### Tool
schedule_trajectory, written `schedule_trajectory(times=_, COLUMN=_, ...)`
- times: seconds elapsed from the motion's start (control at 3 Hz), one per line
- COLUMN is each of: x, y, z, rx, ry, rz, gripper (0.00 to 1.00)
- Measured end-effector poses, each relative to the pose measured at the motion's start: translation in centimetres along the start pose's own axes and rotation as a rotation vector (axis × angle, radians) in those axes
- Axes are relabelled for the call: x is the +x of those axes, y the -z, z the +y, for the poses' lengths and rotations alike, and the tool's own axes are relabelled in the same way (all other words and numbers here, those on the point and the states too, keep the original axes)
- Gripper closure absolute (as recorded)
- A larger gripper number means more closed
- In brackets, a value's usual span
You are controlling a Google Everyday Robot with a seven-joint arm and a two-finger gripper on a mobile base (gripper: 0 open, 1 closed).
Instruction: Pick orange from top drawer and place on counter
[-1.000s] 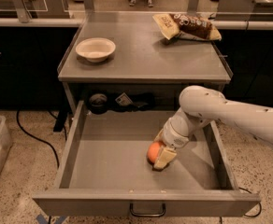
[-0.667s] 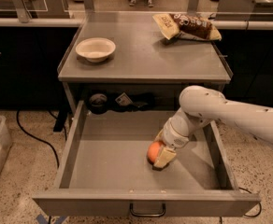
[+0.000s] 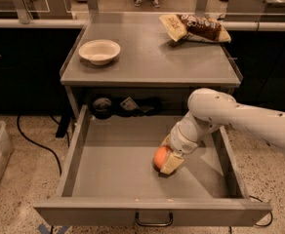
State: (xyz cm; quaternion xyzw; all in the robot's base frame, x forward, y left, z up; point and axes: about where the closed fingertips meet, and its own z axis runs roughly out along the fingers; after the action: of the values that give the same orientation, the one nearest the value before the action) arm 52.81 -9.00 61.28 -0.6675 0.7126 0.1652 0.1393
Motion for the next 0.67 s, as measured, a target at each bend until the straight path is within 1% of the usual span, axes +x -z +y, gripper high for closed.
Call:
schedule_trajectory(times=0.33, x=-2.6, y=4.1, z=0.6, rx=0.031, ry=0.078, rz=-0.069, gripper=1.0)
schedule_trajectory(times=0.67, x=-7.2, y=11.6, z=1.3, rx=0.098, ry=0.211, rz=-0.159, gripper=1.0)
